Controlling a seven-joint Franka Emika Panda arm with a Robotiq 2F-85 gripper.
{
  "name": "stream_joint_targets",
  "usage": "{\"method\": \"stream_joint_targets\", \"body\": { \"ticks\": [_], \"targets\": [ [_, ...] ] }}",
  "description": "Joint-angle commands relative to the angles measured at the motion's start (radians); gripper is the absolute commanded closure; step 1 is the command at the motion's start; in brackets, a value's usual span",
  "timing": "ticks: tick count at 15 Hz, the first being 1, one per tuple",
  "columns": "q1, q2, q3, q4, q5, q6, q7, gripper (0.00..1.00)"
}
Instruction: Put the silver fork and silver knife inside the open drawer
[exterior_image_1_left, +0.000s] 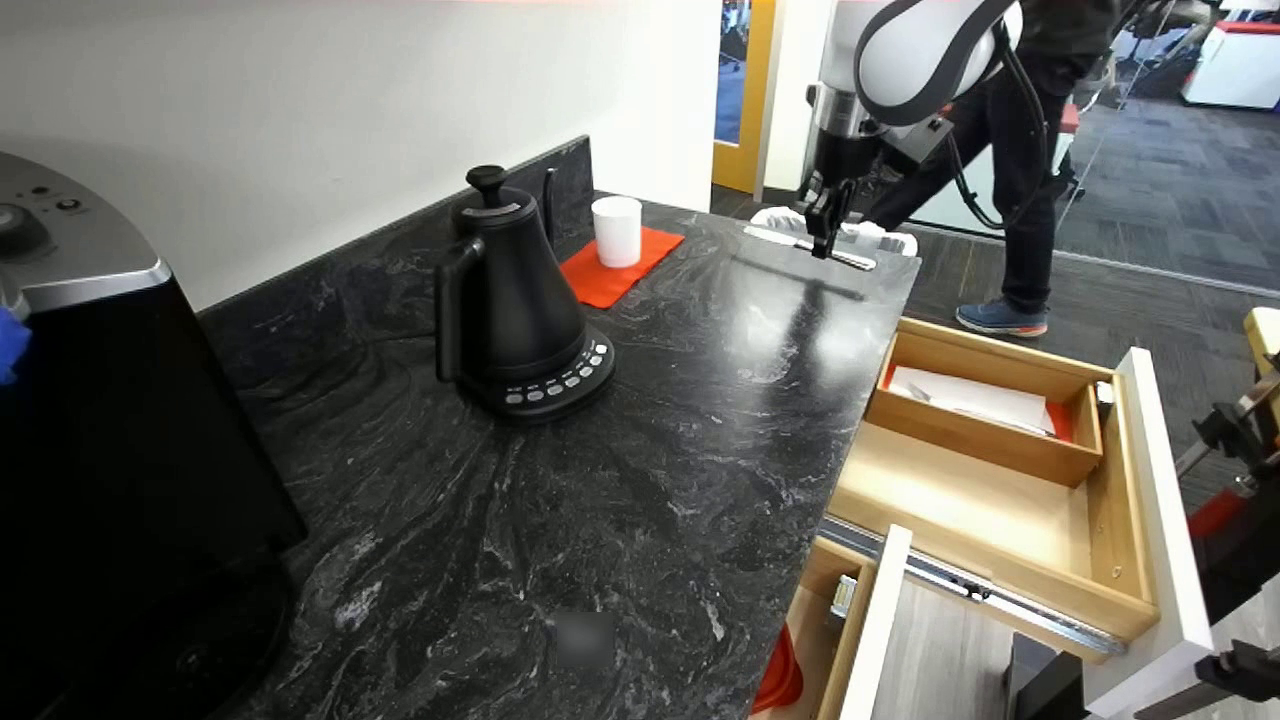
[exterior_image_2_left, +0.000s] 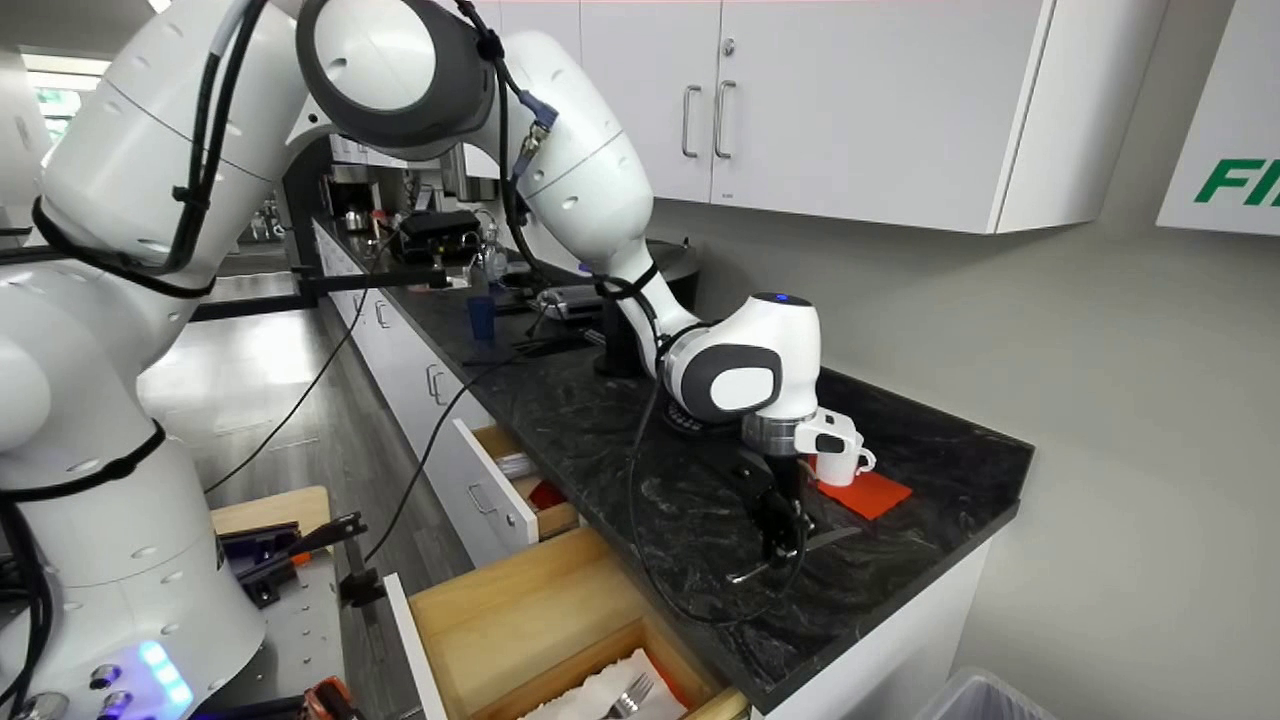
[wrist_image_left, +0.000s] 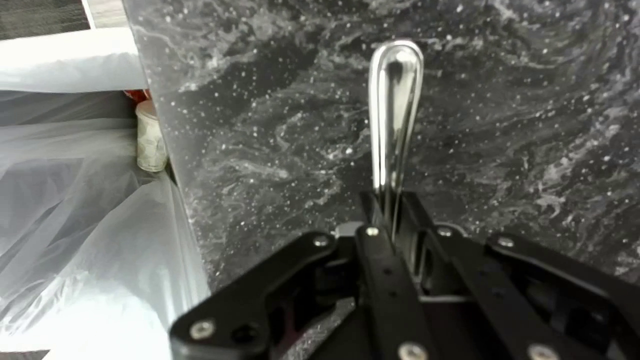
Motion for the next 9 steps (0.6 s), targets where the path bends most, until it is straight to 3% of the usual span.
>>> {"method": "stream_joint_targets", "body": {
  "ticks": [1, 9],
  "targets": [
    [0.001, -0.117, -0.014, -0.075, -0.011, -0.024, 0.025, 0.94],
    [-0.003, -0.313, -0.026, -0.251, -0.009, -0.138, 0.009, 0.94]
  ]
}}
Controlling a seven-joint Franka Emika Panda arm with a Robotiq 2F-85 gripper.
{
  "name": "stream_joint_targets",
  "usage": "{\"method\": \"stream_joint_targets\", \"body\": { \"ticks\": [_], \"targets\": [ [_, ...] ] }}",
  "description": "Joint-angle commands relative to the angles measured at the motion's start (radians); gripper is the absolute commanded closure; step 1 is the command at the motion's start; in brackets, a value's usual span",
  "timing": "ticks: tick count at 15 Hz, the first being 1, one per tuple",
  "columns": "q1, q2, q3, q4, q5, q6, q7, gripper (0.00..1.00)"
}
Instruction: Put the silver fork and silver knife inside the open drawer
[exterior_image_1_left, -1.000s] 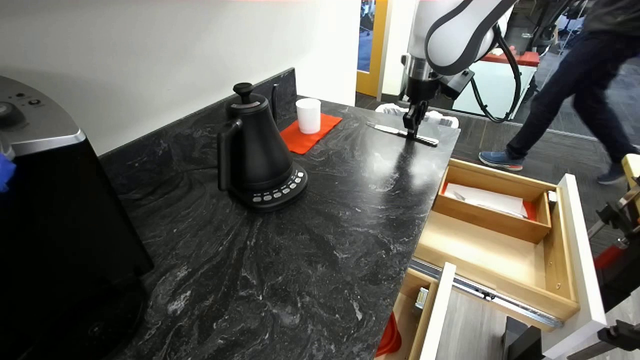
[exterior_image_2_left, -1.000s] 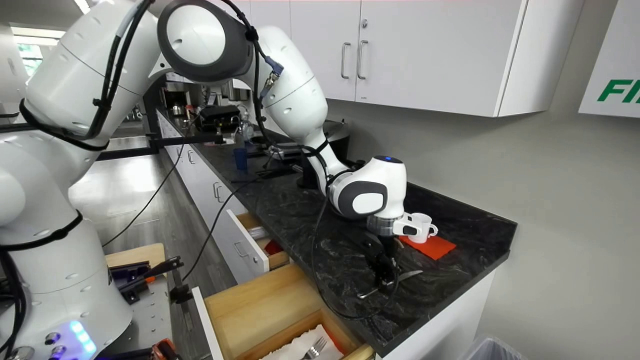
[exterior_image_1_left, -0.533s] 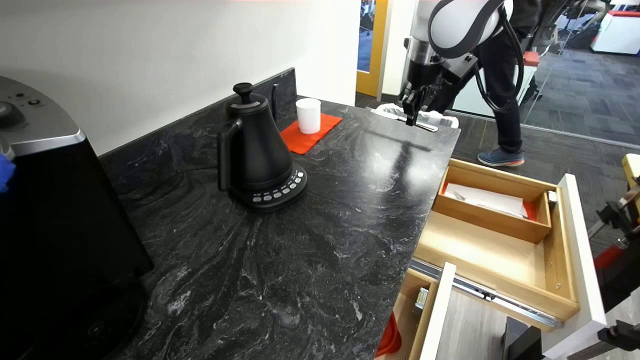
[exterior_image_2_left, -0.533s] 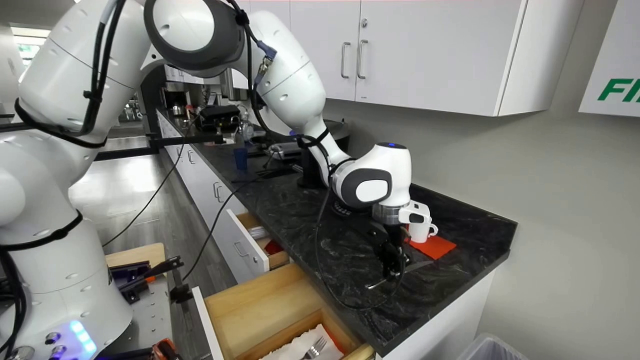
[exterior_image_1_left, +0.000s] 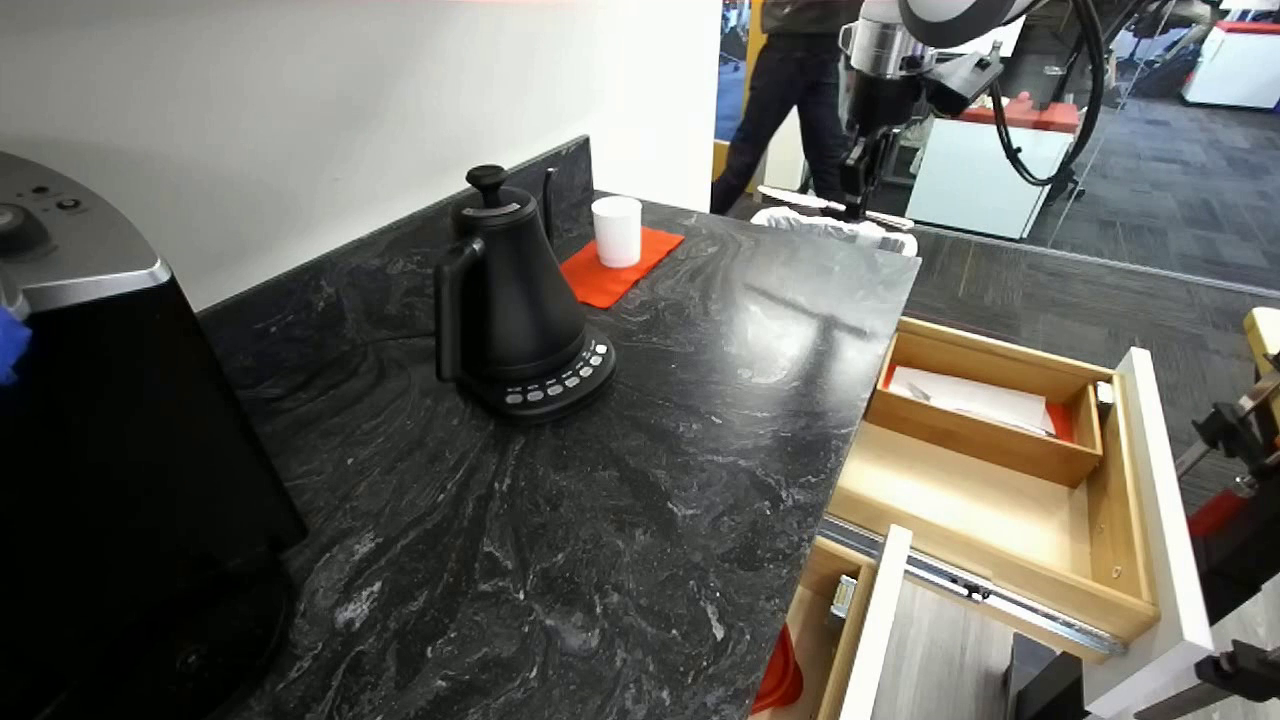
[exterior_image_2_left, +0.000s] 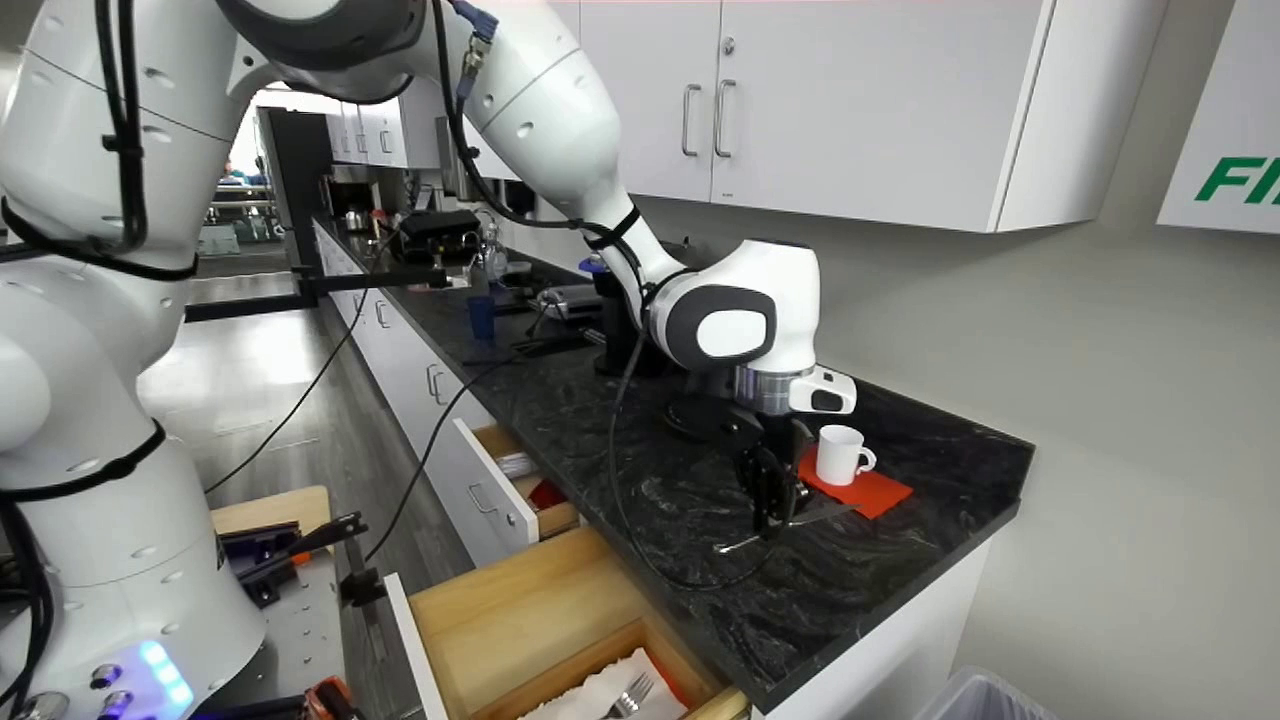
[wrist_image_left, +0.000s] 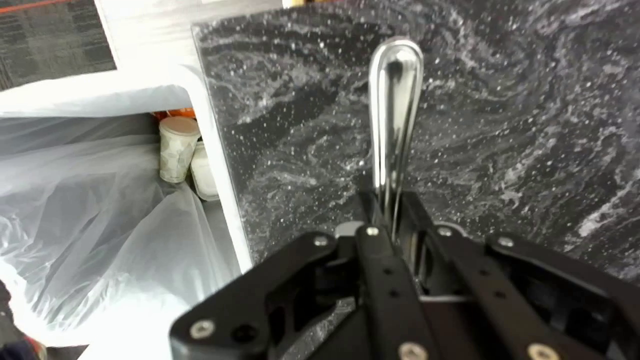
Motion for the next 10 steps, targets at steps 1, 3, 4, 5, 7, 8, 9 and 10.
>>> {"method": "stream_joint_targets", "body": {
  "ticks": [1, 3, 4, 5, 7, 8, 9, 10],
  "targets": [
    [-0.003, -0.154, -0.004, -0.158, -0.009, -0.068, 0.007, 0.94],
    [-0.001, -0.208, -0.015, -0.219, -0.019, -0.102, 0.010, 0.94],
    [-0.001, -0.234, -0.019, -0.245, -0.022, -0.124, 0.012, 0.94],
    [-0.003, -0.260, -0.022, -0.271, -0.022, -0.150, 0.009, 0.94],
    [-0.003, -0.309, -0.035, -0.320, -0.028, -0.209, 0.012, 0.94],
    [-0.005, -0.330, -0.040, -0.339, -0.026, -0.244, 0.009, 0.94],
    [-0.006, -0.348, -0.045, -0.352, -0.028, -0.281, 0.010, 0.94],
    [-0.009, -0.361, -0.047, -0.359, -0.019, -0.324, 0.001, 0.94]
  ]
}}
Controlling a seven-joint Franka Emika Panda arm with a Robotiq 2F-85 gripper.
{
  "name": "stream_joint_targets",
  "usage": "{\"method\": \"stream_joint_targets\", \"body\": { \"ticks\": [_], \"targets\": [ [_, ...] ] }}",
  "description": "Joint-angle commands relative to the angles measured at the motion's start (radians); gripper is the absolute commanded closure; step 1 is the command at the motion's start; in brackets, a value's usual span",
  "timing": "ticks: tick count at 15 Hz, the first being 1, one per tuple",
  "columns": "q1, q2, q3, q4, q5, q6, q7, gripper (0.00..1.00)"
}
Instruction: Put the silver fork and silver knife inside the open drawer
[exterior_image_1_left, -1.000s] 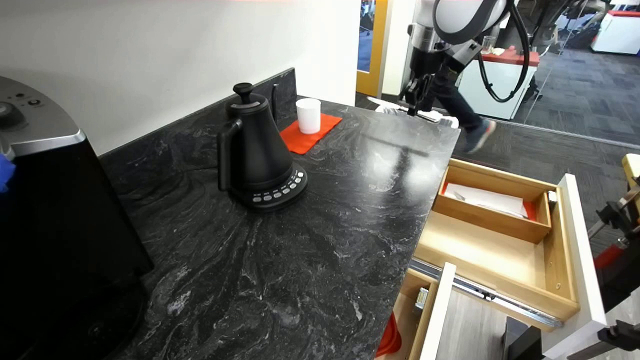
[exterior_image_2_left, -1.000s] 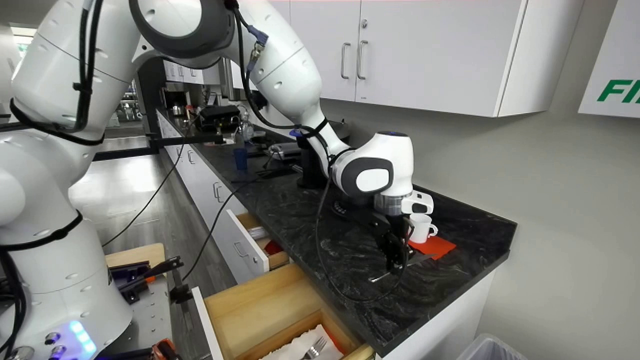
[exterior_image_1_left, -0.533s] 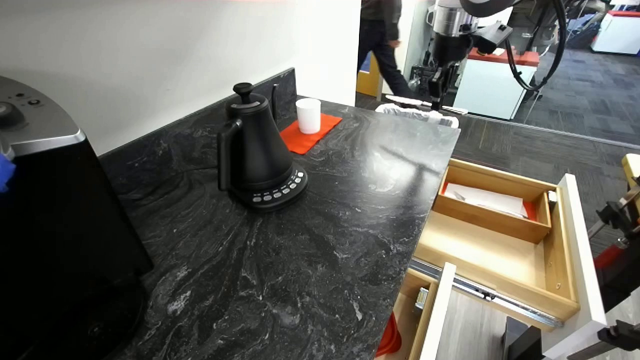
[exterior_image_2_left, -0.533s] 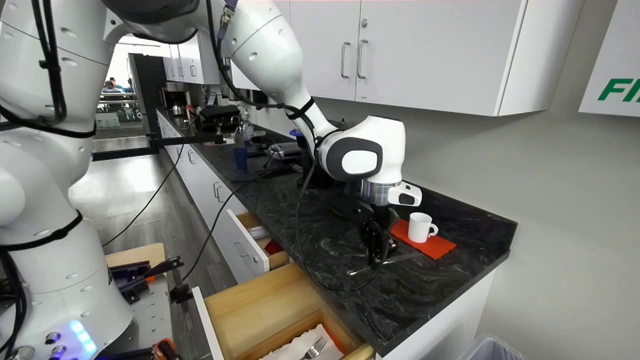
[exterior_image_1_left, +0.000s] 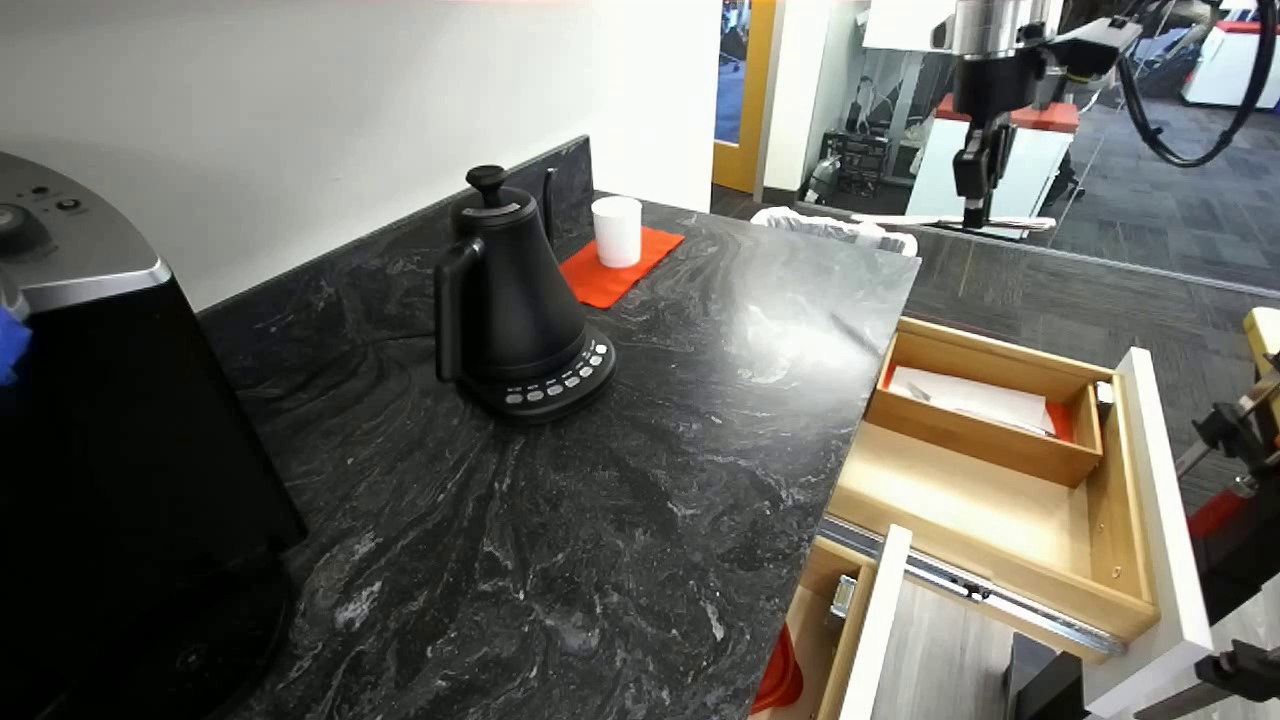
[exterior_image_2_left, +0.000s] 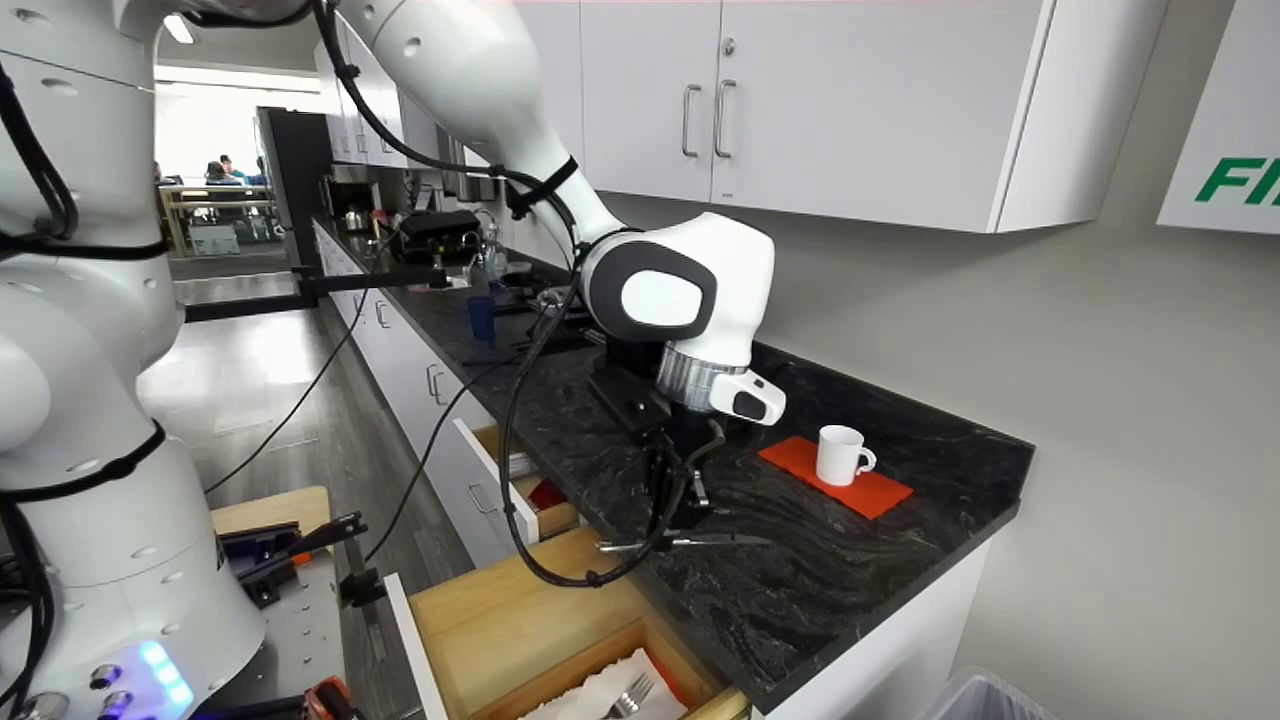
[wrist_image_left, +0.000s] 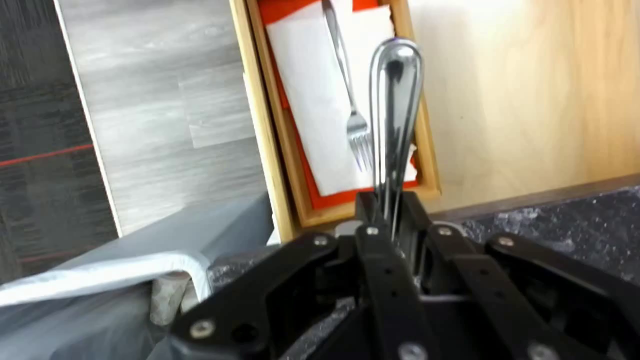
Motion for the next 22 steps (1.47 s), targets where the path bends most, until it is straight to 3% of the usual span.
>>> {"method": "stream_joint_targets", "body": {
  "ticks": [1, 8, 13, 22],
  "targets": [
    [-0.010, -0.108, -0.012, -0.079, -0.003, -0.149, -0.008, 0.94],
    [-0.006, -0.091, -0.018, -0.076, -0.024, -0.356, -0.018, 0.94],
    [-0.011, -0.022, -0.029, -0.079, -0.079, -0.364, -0.007, 0.94],
    [-0.019, 0.118, -0.011, -0.064, -0.082, -0.232, -0.066, 0.94]
  ]
}}
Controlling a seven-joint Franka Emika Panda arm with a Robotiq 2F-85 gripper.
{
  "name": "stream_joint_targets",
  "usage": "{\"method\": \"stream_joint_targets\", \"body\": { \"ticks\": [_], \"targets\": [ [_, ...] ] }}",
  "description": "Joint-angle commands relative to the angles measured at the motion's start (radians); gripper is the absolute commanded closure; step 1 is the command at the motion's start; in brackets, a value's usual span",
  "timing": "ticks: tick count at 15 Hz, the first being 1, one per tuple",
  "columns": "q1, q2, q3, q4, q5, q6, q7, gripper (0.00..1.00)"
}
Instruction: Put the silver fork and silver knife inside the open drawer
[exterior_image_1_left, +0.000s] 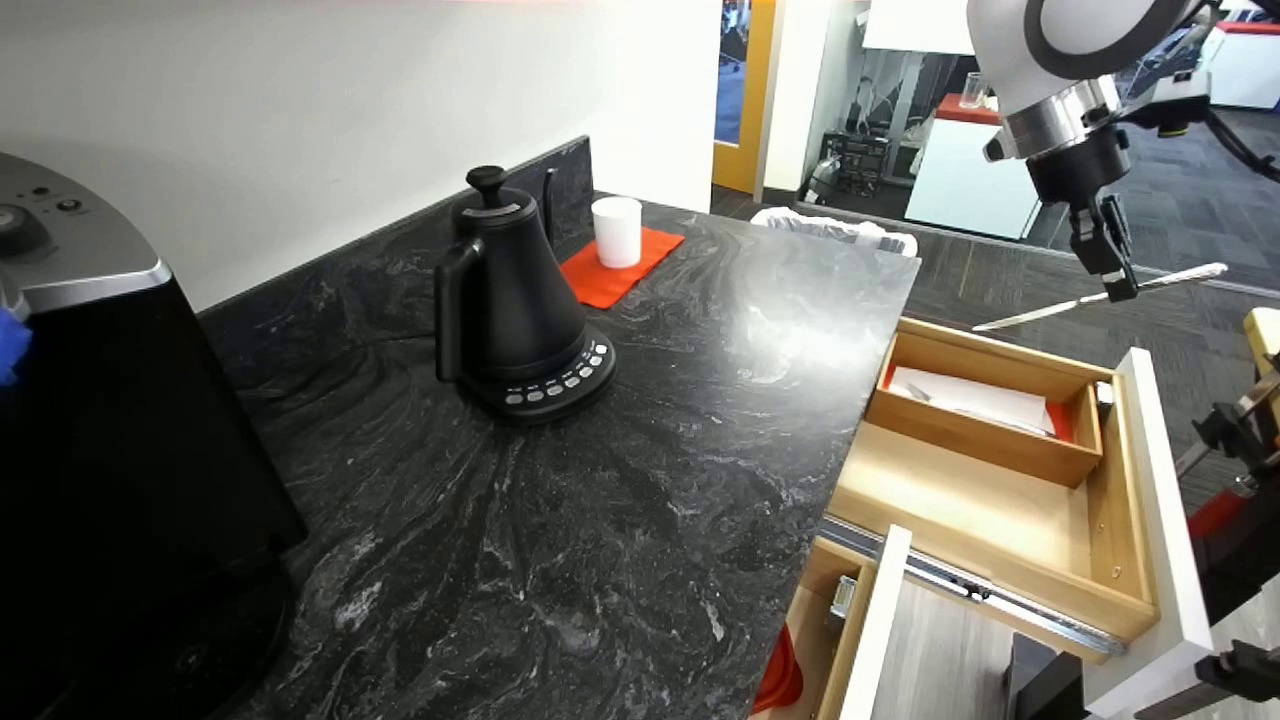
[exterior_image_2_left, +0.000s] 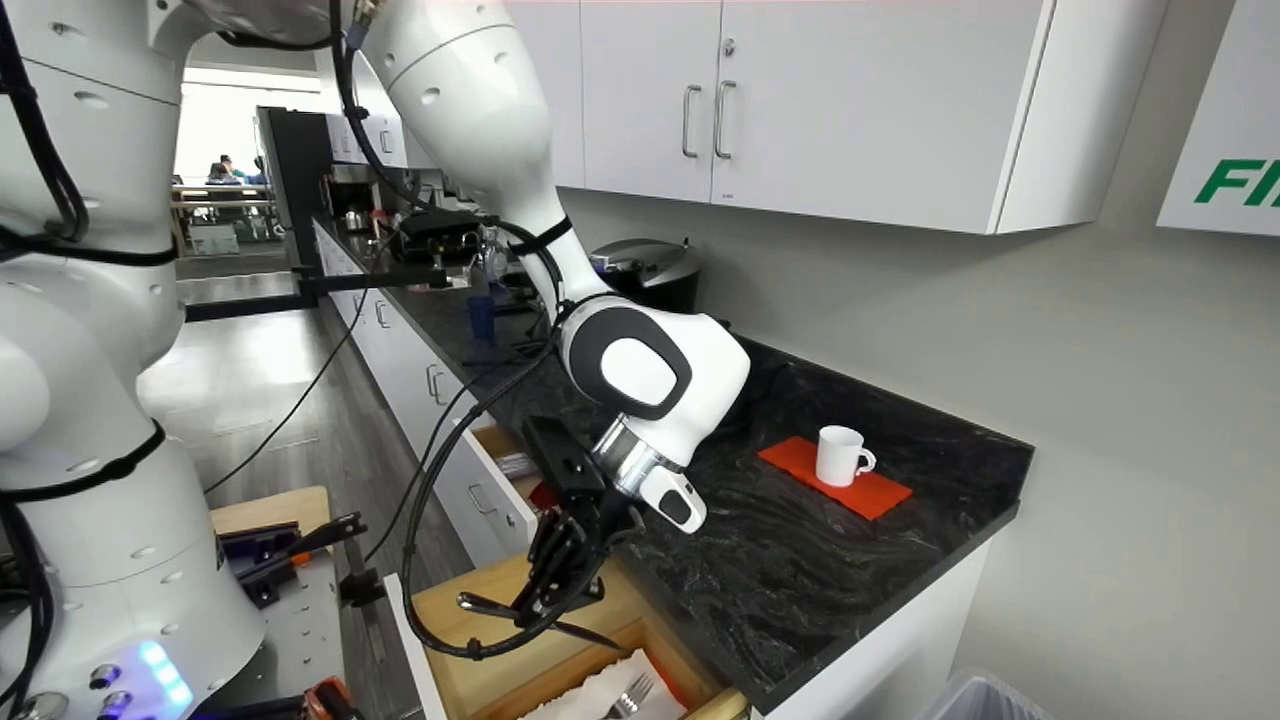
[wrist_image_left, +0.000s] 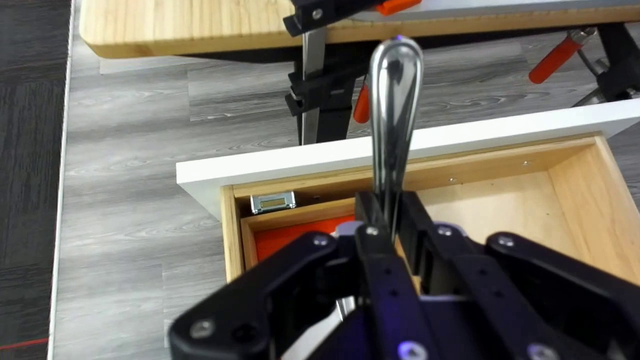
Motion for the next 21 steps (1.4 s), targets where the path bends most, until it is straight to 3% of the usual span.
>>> {"method": "stream_joint_targets", "body": {
  "ticks": [1, 11, 20, 21],
  "targets": [
    [-0.014, 0.042, 0.020, 0.015, -0.006, 0.074, -0.039, 0.94],
    [-0.014, 0.108, 0.045, 0.024, -0.028, 0.259, -0.109, 0.94],
    [-0.019, 0.112, 0.026, 0.042, -0.068, 0.276, -0.115, 0.94],
    [-0.018, 0.113, 0.022, 0.047, -0.074, 0.269, -0.110, 0.89]
  ]
}}
